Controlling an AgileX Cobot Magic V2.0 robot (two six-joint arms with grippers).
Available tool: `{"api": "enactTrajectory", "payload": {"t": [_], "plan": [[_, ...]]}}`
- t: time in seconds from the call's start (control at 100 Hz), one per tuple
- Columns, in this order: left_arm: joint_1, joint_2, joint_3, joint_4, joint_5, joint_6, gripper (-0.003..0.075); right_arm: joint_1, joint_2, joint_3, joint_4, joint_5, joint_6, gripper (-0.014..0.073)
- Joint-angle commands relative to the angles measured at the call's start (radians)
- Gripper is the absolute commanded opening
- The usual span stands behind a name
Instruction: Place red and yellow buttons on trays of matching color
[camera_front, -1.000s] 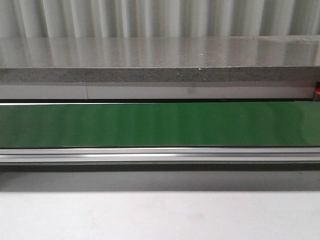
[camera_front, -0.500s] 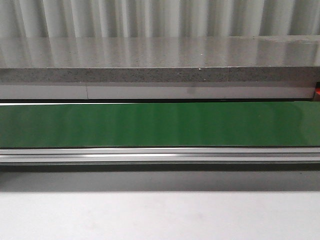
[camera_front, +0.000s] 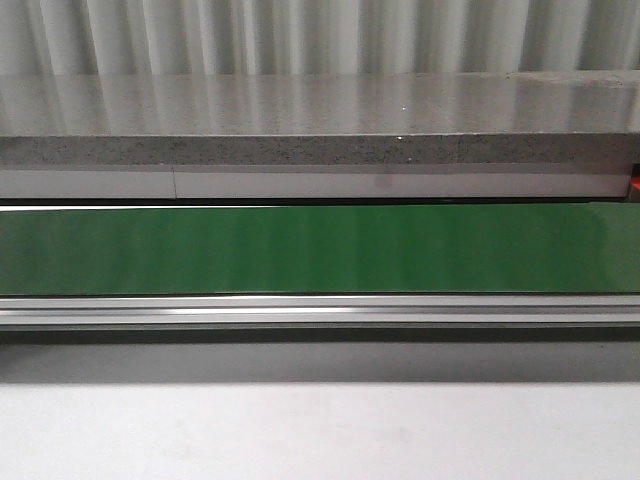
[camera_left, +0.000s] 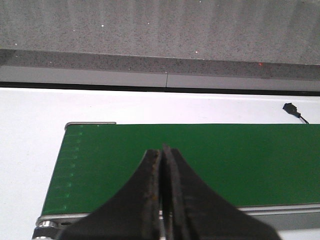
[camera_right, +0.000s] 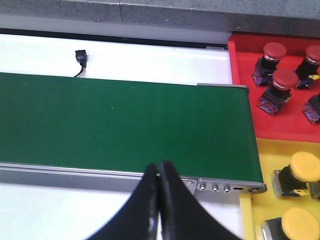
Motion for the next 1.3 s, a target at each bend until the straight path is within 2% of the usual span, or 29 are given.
{"api": "enactTrajectory", "payload": {"t": [0.0, 0.36, 0.7, 0.88, 1.18, 1.29], "plan": [[-0.01, 0.004, -0.025, -0.012, -0.078, -0.001, -0.002, 0.002, 0.0, -0.027, 0.003, -0.065, -0.009, -0.0066], [-0.01, 0.004, -0.025, -0.012, -0.078, -0.001, -0.002, 0.002, -0.01, -0.005, 0.003, -0.075, -0.009, -0.0066], [-0.01, 0.004, -0.025, -0.012, -0.078, -0.001, -0.002, 0.004, -0.22, 0.214, 0.002, -0.354, -0.008, -0.0066], [-0.01, 0.004, -0.025, -0.012, -0.078, -0.001, -0.002, 0.052, -0.336, 0.385, -0.039, -0.512, -0.008, -0.0066], [-0.01, 0.004, -0.025, -0.012, -0.078, -0.001, -0.002, 0.093, -0.536, 0.558, -0.066, -0.595, -0.004, -0.0066], [-0.01, 0.004, -0.025, -0.012, -0.075, -0.001, -0.002, 0.093, -0.536, 0.608, -0.066, -0.648, 0.016, -0.0066]]}}
